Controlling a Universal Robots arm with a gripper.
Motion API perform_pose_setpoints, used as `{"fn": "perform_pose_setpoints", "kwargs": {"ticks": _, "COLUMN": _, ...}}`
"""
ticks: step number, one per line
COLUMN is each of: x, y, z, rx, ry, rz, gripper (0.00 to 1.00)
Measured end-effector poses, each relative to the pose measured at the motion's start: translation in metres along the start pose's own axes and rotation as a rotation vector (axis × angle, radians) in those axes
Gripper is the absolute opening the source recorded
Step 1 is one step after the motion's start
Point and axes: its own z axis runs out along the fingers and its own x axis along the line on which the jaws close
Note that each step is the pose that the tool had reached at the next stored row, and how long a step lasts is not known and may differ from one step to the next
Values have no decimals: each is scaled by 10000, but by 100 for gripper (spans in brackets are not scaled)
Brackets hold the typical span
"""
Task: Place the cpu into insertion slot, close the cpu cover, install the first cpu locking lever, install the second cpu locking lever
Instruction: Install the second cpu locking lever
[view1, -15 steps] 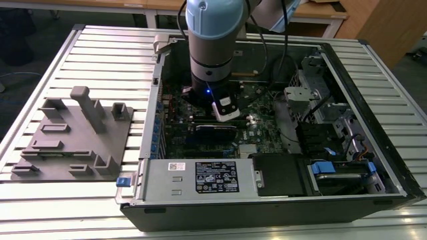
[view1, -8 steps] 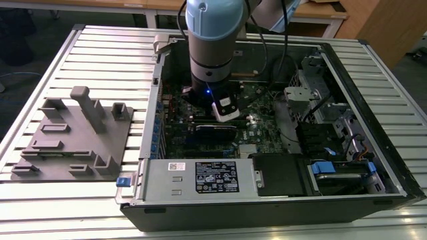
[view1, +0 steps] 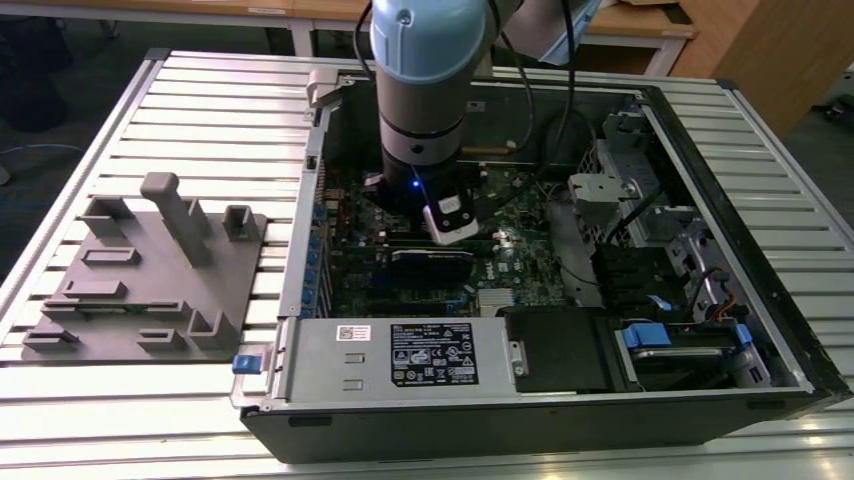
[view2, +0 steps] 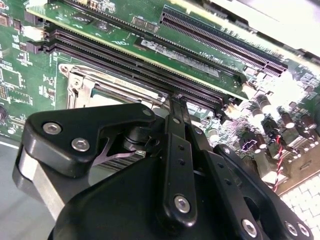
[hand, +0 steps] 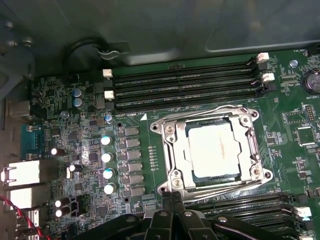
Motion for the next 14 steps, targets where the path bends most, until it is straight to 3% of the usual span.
{"fn": "perform_pose_setpoints", "kwargs": {"ticks": 5, "x": 1, "y": -1, "z": 2, "rx": 0, "ry": 1, "rz": 0, "gripper": 11}}
{"fn": "perform_pose_setpoints", "kwargs": {"ticks": 14, "x": 3, "y": -6, "z": 24, "rx": -117, "ry": 17, "rz": 5, "gripper": 11}}
